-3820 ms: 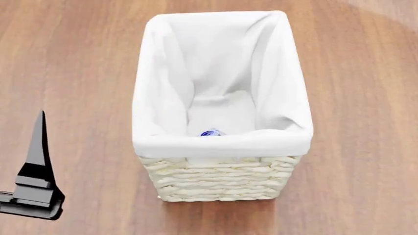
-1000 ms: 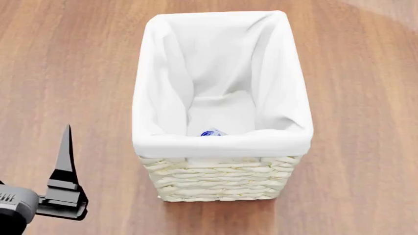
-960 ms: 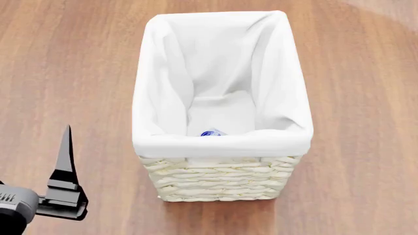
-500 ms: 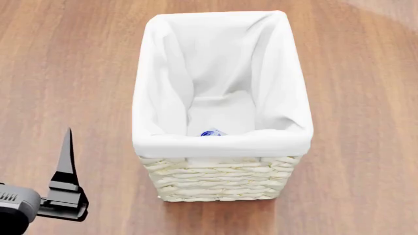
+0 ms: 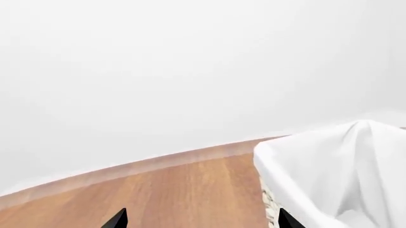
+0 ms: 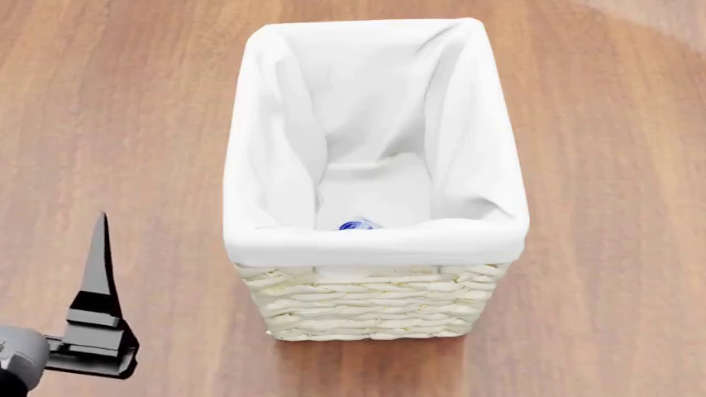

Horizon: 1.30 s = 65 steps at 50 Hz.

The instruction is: Pick up the cream cheese box, and put it in the basket.

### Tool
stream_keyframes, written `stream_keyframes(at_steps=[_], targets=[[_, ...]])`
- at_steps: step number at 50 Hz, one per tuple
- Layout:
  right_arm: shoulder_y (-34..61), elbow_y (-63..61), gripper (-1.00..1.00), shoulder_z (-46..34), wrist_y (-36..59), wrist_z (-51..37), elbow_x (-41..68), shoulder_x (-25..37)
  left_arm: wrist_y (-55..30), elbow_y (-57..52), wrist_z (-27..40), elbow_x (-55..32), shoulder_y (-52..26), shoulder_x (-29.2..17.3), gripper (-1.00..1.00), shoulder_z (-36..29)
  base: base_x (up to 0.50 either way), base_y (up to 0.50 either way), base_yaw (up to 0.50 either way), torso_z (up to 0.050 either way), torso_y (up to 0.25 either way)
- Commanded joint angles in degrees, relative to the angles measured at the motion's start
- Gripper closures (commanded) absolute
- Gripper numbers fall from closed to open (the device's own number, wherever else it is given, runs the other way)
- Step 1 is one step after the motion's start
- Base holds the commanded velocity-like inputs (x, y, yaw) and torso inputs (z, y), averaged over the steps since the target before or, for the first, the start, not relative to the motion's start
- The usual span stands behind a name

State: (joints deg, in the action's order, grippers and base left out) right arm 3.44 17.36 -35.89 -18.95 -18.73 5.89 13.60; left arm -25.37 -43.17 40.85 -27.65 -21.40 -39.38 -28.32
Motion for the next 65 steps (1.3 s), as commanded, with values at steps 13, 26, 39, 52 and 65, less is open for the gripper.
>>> stream_keyframes(at_steps=[13, 26, 39, 52, 65], targets=[[0.22, 0.51, -1.0, -0.62, -0.35, -0.13, 0.17, 0.06, -1.81, -7.83, 3.02, 1.65, 0.99, -2.66, -1.0, 0.06, 0.0, 0.0, 0.0, 0.0, 0.0], [0.37, 0.55, -1.0, -0.76, -0.32, -0.3, 0.45, 0.17, 1.38, 2.96, -2.31, -3.09, 0.79, 0.1, -1.0, -0.08, 0.0, 0.0, 0.0, 0.0, 0.0], [0.54, 0.19, -1.0, -0.86, -0.04, -0.36, 0.83, 0.42, 2.6, 33.92, -13.67, -9.54, -8.04, 9.86, -1.0, 0.29, 0.0, 0.0, 0.0, 0.0, 0.0], [0.65, 0.87, -1.0, -1.2, -0.4, -0.53, 0.79, 0.29, 3.74, 38.25, -13.27, -7.49, -7.86, 11.19, -1.0, -0.57, 0.0, 0.0, 0.0, 0.0, 0.0], [0.91, 0.72, -1.0, -0.83, -0.23, -0.65, 1.78, 0.55, 5.19, 38.38, -12.76, -5.27, -6.12, 11.31, -1.0, -2.04, 0.0, 0.0, 0.0, 0.0, 0.0]])
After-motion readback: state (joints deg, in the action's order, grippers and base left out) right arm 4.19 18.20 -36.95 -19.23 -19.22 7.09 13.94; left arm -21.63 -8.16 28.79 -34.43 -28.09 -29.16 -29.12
